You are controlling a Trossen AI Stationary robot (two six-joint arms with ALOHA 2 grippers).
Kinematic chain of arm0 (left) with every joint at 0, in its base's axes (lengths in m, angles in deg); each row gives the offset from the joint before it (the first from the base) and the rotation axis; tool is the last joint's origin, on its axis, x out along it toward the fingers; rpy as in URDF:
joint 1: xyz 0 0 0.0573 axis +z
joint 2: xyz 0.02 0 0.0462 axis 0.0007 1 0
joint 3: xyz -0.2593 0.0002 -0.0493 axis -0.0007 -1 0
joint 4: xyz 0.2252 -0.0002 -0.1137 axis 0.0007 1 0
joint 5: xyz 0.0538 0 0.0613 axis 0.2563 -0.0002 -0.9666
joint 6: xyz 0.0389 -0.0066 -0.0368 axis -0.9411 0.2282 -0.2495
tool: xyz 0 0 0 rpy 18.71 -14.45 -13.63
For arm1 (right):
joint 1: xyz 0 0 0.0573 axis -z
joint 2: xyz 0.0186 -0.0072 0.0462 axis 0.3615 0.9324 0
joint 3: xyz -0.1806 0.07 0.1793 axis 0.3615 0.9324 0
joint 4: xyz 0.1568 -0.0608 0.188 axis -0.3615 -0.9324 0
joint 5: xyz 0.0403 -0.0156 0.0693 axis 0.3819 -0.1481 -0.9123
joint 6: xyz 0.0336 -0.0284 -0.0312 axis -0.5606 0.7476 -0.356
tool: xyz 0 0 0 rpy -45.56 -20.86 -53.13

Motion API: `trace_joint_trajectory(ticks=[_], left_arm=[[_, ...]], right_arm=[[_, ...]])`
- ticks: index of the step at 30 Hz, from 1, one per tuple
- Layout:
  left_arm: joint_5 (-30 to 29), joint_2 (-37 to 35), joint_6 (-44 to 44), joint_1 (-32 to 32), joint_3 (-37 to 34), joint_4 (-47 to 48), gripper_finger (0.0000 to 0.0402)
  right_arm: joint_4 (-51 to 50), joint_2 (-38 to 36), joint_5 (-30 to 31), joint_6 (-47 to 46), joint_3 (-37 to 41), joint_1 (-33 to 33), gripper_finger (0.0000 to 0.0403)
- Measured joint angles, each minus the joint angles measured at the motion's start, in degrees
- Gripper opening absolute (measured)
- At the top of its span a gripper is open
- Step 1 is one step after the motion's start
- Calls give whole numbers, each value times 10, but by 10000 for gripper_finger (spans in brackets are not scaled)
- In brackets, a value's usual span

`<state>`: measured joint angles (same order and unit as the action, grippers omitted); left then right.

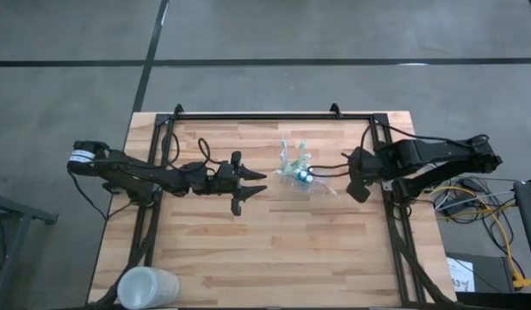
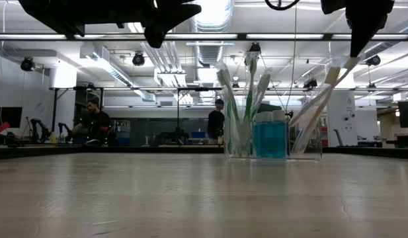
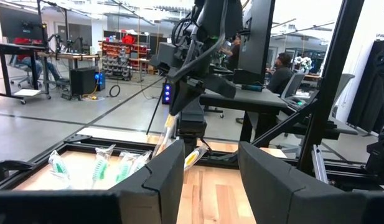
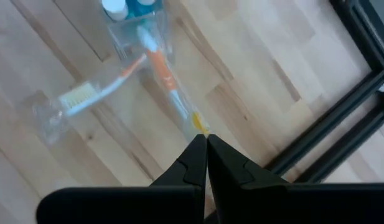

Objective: Pick & Place toothbrushing station
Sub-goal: Put the orange toothbrush into the transparent organizer

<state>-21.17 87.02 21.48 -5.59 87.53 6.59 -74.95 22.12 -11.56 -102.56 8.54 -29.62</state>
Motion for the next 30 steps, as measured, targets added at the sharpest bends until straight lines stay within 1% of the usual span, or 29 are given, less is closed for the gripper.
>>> trace_joint_trajectory(ticks=[8, 17, 19, 23, 27, 30], left_arm=[[0, 0, 0, 0, 0, 0, 156], [0, 0, 0, 0, 0, 1, 156], [0, 0, 0, 0, 0, 1, 156], [0, 0, 0, 0, 0, 1, 156], [0, 0, 0, 0, 0, 1, 156], [0, 0, 0, 0, 0, 1, 156]], right_arm=[[51, 6, 1, 5, 29, 6, 8], [160, 8, 44, 89, 66, 6, 8], [177, 8, 45, 87, 72, 6, 8], [199, 8, 45, 48, 74, 6, 9], [213, 8, 42, 71, 72, 6, 10], [225, 8, 44, 74, 66, 6, 22]])
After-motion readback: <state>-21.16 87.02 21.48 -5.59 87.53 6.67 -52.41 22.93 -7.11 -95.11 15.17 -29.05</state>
